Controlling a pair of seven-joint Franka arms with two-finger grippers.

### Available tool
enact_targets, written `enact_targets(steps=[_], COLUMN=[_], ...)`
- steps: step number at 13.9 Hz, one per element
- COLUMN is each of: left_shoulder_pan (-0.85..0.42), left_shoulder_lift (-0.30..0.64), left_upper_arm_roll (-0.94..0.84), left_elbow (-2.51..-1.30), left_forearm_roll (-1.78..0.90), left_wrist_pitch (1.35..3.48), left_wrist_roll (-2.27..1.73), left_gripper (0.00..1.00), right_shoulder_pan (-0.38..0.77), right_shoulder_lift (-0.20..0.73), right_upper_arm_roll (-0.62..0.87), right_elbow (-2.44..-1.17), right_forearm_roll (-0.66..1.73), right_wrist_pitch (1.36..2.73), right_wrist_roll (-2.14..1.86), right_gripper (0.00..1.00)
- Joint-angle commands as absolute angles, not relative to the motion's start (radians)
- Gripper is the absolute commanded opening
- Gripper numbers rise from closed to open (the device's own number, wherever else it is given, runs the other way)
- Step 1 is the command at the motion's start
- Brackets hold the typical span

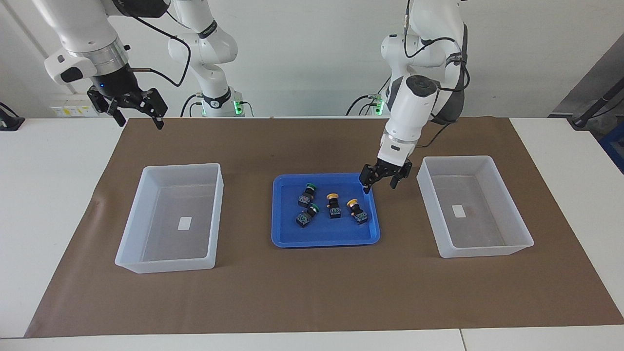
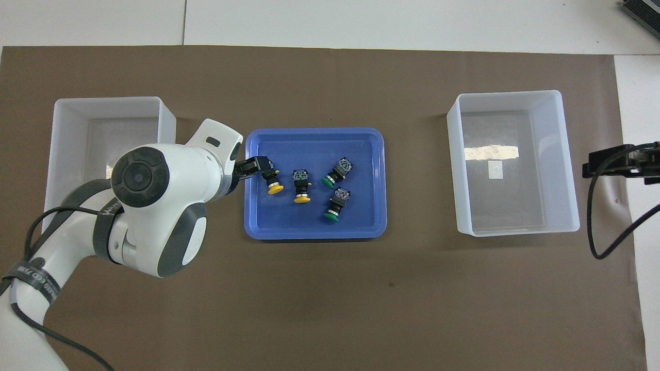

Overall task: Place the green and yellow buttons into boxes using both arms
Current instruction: 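Grasp the yellow button with the left gripper and lift it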

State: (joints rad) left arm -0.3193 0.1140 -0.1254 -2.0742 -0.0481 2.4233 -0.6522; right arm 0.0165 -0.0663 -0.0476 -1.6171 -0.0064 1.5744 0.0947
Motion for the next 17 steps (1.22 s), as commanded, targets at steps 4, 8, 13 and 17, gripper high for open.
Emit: enact_targets(steps=[4,8,13,17], left_shoulder_pan=[-0.376,-0.400,-0.400,-0.391], left_shoulder_lift=[0.207,0.279,0.314,0.324], left_upper_arm_roll=[-0.109,-0.106,-0.106,-0.106], left_elbow=[-2.083,-2.082,-2.082,-2.082], left_forearm_roll=[-0.060,-0.060,-0.060,-0.060], left_wrist_pitch=[2.515,2.598,2.640,2.655], left_wrist_roll=[-0.686,-0.707,-0.730,-0.732], left_gripper=[1.00,0.98,0.86,0.68], right_shoulder_pan=[0.014,0.012,0.012,0.012], right_shoulder_lift=[-0.074,-0.075,-0.075,-0.078], right_upper_arm_roll=[-0.038,-0.038,-0.038,-0.038], right_elbow=[-1.626,-1.628,-1.628,-1.628], right_forearm_roll=[0.006,0.006,0.006,0.006], right_wrist_pitch=[1.572,1.571,1.563,1.565], right_wrist_roll=[0.112,0.112,0.112,0.112], right_gripper=[1.00,1.00,1.00,1.00])
